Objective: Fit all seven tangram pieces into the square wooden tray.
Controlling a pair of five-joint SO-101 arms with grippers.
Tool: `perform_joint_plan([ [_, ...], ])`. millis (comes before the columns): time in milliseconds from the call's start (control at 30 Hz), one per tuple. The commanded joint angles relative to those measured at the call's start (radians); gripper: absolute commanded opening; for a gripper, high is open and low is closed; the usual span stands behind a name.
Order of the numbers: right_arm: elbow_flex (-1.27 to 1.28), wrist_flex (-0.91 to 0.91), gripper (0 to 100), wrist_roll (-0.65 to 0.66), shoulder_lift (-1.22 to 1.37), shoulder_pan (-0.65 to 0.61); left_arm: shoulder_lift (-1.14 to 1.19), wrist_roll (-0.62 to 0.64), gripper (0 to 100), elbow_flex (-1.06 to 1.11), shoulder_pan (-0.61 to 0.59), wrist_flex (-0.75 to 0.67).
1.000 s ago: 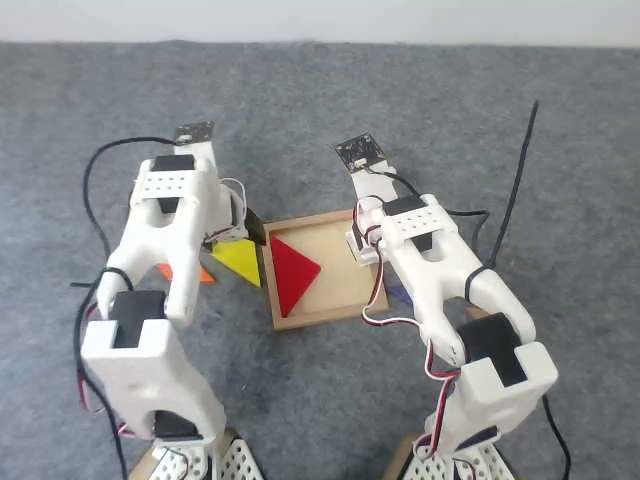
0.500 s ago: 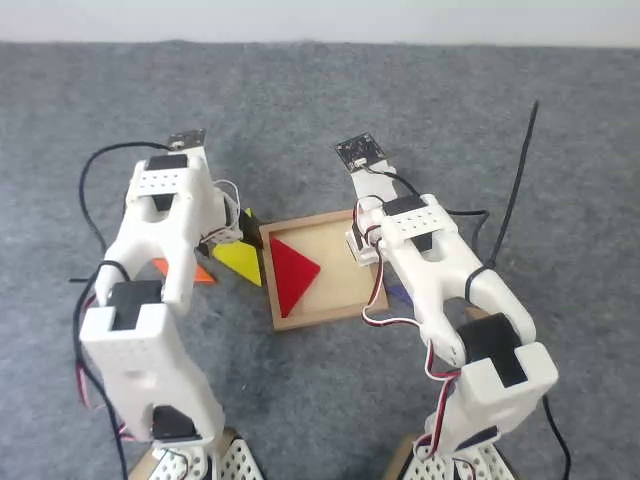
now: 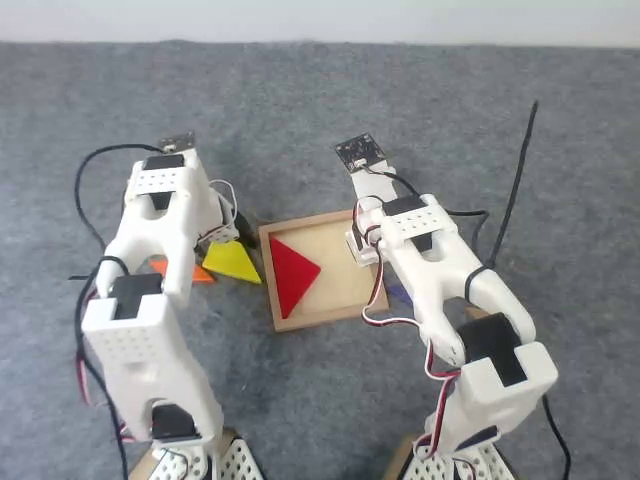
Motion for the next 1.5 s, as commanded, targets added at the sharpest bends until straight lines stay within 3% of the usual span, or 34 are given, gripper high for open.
perform_joint_plan([
  [0,-0.052,0.007,0.7,-0.006,-0.019,-0.010,-0.008,-0.005,29,-0.016,0.005,0.002],
  [367,-0.052,-0.001,0.7,-0.006,-0.019,-0.010,-0.021,-0.009,29,0.041,0.011,0.049],
  [667,-0.054,0.002,0.7,-0.006,-0.019,-0.010,-0.307,0.028,30,0.099,-0.017,0.123],
  [867,-0.066,0.008,0.7,-0.006,-0.019,-0.010,-0.308,0.035,31,0.243,-0.057,0.012],
  [1000,-0.068,0.008,0.7,-0.006,-0.019,-0.010,-0.242,0.118,31,0.243,-0.052,-0.055],
  [1133,-0.068,0.008,0.7,-0.006,-0.019,-0.010,-0.212,0.163,31,0.228,-0.032,-0.064],
  [1300,-0.068,0.008,0.7,-0.006,-0.019,-0.010,-0.213,0.180,31,0.248,0.075,-0.064],
  [1467,-0.068,0.008,0.7,-0.006,-0.019,-0.010,-0.203,0.204,31,0.251,0.069,-0.072],
])
